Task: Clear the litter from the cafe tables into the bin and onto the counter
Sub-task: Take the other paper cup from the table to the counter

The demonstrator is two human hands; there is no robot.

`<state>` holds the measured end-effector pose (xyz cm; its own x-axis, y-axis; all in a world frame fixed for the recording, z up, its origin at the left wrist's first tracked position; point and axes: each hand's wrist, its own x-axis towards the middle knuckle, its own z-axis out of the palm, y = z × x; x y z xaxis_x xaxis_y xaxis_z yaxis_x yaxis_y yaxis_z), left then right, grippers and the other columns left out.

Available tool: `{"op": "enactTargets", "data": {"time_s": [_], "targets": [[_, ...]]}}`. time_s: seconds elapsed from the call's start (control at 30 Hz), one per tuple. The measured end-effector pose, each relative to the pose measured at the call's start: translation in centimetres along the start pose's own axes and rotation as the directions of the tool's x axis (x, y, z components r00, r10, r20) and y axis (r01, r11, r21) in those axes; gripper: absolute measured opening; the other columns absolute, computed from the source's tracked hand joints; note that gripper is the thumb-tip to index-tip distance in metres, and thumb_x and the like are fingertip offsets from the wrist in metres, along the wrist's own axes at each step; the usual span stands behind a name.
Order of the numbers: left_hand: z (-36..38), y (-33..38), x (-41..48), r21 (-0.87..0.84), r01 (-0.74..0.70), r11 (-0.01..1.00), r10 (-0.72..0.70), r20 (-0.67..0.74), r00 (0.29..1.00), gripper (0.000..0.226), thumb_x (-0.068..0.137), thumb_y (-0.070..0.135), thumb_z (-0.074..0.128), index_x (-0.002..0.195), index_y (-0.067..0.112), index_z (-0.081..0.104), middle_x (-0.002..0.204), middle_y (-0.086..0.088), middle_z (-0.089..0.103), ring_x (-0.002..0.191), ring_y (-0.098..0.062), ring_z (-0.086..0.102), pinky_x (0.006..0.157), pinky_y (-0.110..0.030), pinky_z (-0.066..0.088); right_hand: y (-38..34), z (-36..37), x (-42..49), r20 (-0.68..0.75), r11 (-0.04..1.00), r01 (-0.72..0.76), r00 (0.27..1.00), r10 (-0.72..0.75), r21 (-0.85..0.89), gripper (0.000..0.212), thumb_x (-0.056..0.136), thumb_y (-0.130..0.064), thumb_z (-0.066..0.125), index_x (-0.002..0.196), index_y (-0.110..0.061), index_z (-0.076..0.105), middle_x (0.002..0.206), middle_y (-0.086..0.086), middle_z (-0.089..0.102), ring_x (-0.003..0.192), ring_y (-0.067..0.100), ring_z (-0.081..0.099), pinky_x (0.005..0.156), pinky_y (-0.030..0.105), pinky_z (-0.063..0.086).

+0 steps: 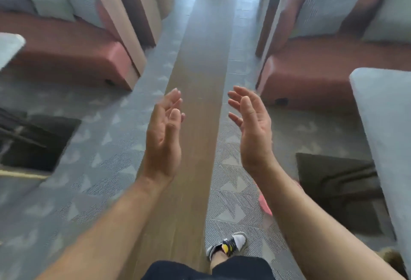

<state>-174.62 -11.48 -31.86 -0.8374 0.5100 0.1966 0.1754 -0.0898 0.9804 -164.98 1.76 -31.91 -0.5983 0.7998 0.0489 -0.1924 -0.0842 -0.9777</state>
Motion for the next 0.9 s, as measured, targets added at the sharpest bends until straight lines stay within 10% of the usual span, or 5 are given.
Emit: {"op": "enactTargets", "data": {"time_s": [0.4,0.9], "targets": [[-29.2,6.9,-13.1,0.209,-0.02,0.978,0.113,-0.448,0.887,0.046,0.104,0.054,0.04,0.144,0.033,0.052,0.147,0.017,0.057,0.139,-0.003,0.054,0.117,-0.041,0.048,-0.6,26.4,-16.3,0.507,0.999,0.03,0.861,-0.041,0.03,0.042,0.092,-0.061,0.052,0.121,-0.035,0.068,0.127,-0.006,0.073,0.124,0.014,0.067,0.111,0.047,0.052],[-55.9,11.2,-29.5,0.277,0.038,0.96,0.23,-0.86,0.455,0.042,0.103,0.055,0.046,0.141,0.037,0.054,0.153,0.007,0.056,0.141,-0.01,0.055,0.117,-0.05,0.047,2.1,53.0,-36.0,0.909,0.993,-0.086,0.414,-0.042,0.085,0.034,0.097,-0.056,0.05,0.117,-0.04,0.072,0.121,-0.005,0.075,0.122,0.017,0.067,0.107,0.046,0.053]]}}
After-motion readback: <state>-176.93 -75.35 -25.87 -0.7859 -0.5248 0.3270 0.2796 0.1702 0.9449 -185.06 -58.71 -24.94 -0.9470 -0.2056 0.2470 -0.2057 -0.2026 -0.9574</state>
